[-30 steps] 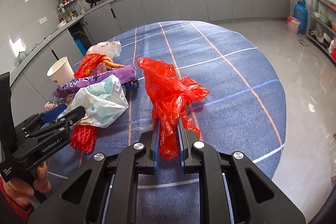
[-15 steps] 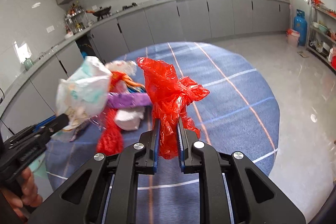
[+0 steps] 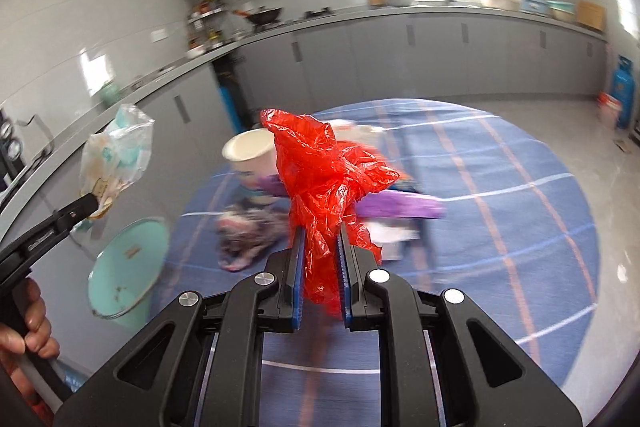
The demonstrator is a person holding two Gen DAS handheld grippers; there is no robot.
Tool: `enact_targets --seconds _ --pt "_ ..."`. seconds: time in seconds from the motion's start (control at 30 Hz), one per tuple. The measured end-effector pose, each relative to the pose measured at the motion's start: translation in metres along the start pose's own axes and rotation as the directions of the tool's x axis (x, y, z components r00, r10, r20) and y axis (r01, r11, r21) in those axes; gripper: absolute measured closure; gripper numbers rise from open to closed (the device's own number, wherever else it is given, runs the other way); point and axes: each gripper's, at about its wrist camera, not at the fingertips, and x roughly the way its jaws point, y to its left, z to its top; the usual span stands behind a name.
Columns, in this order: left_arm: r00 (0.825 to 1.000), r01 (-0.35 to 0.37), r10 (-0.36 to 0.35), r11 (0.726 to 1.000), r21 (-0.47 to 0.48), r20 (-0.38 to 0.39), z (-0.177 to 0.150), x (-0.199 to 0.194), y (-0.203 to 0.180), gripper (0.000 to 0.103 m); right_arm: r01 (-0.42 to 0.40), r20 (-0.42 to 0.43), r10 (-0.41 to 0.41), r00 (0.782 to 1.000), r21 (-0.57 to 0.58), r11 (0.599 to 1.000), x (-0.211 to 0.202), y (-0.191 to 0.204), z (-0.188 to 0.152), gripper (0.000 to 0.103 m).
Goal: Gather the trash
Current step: 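Grasp the red plastic bag with the right tool while the left tool grasps the wrapped package, then carry both items over the teal bin and open both tools to drop them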
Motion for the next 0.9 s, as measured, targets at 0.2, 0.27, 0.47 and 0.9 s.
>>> enact_targets --seconds 0.2,0.27,0.47,0.9 --pt "0.996 -0.09 0.091 0.993 -0.073 0.0 -0.002 -0.004 0.044 0.073 -0.105 -0.033 0.103 0.994 -0.067 0.992 0.017 0.056 0.004 0.088" --pt "0.993 -0.118 0.118 0.987 -0.105 -0.006 -0.004 -0.004 0.06 0.073 -0.133 -0.04 0.13 0.991 -0.093 0.987 0.021 0.075 0.003 0.088" --pt "0.976 -0.219 0.214 0.954 -0.204 -0.047 -0.011 0.0 0.112 0.073 -0.208 -0.074 0.199 0.977 -0.149 0.967 0.039 0.129 0.003 0.088" --pt "0.956 -0.284 0.252 0.923 -0.258 -0.151 -0.035 0.025 0.156 0.073 -0.28 -0.171 0.246 0.954 -0.22 0.934 0.088 0.209 -0.014 0.088"
